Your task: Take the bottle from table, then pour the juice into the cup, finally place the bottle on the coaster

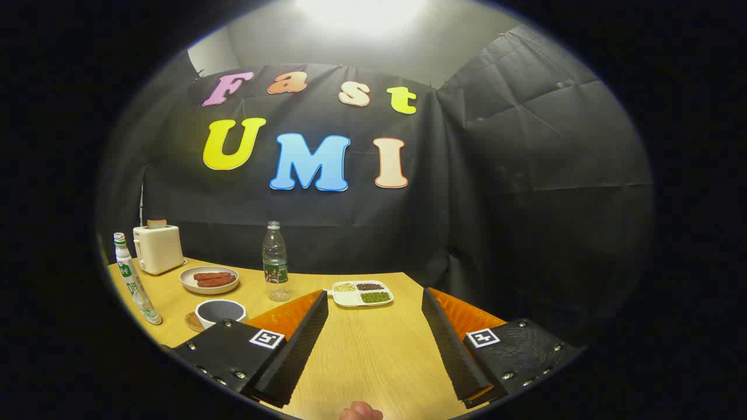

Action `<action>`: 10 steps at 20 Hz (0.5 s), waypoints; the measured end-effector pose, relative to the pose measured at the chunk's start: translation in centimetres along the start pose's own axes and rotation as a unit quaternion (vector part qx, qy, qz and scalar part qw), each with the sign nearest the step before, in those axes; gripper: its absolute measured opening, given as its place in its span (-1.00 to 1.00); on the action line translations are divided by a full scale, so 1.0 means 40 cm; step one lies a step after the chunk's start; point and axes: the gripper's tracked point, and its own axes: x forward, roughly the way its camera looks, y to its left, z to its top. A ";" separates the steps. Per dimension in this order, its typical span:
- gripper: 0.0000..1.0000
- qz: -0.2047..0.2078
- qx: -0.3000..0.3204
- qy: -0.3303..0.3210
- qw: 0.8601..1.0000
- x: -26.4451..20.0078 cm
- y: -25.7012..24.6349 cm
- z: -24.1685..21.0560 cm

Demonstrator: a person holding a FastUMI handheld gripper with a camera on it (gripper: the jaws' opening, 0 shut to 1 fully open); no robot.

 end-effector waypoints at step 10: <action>0.95 0.033 0.010 -0.019 0.999 -0.076 0.152 0.038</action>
